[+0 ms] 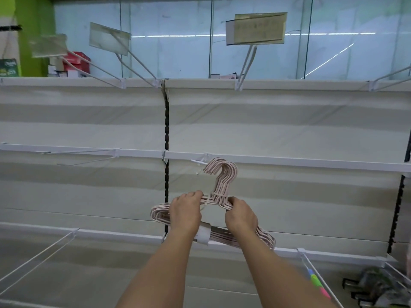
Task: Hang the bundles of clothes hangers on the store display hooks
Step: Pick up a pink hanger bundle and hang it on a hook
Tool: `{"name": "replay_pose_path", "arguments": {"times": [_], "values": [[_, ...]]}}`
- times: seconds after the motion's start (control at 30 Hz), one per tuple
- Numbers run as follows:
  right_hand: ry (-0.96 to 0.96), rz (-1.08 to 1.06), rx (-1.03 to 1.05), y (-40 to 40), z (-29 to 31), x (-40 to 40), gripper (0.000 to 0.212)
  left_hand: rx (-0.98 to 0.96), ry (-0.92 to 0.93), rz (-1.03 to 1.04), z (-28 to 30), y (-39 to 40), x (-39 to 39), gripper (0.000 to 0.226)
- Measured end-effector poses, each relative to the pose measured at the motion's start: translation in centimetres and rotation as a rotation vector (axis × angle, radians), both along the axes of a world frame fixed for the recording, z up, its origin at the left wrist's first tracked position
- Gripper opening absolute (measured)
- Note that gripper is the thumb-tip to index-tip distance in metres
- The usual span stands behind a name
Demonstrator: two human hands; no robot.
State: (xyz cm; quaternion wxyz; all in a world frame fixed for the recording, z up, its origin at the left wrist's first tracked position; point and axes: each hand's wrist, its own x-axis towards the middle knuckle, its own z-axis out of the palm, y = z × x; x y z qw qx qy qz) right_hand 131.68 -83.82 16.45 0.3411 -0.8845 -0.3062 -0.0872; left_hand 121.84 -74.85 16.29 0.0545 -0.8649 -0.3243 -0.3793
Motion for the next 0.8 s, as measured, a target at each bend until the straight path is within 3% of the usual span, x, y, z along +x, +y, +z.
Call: {"name": "replay_pose_path", "arguments": {"times": [0.4,0.53,0.8], "values": [[0.037,0.079,0.157,5.2,-2.3,-0.4,0.049,0.237,-0.071,-0.057,-0.9,5.5,-0.2,0.027],[0.047,0.133,0.165,6.4,-2.6,-0.3,0.039,0.224,-0.092,-0.055,-1.0,6.4,-0.1,0.041],[0.015,0.153,0.097,7.3,-2.3,1.1,0.035,0.211,-0.055,-0.08,-0.3,7.4,0.1,0.043]]}}
